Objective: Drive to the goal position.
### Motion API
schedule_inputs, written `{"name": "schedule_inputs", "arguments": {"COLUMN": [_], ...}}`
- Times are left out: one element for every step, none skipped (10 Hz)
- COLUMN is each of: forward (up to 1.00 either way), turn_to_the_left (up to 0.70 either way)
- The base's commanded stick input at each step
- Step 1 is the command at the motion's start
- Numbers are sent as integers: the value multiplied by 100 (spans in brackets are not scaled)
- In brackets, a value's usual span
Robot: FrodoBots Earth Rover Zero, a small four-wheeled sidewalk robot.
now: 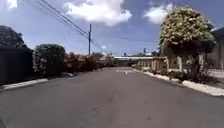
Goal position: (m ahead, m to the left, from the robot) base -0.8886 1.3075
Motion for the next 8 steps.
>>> {"name": "schedule_inputs", "arguments": {"forward": [45,45,45,45,45,45,45,45], "turn_to_the_left": [0,0,0,0,0,0,0,0]}}
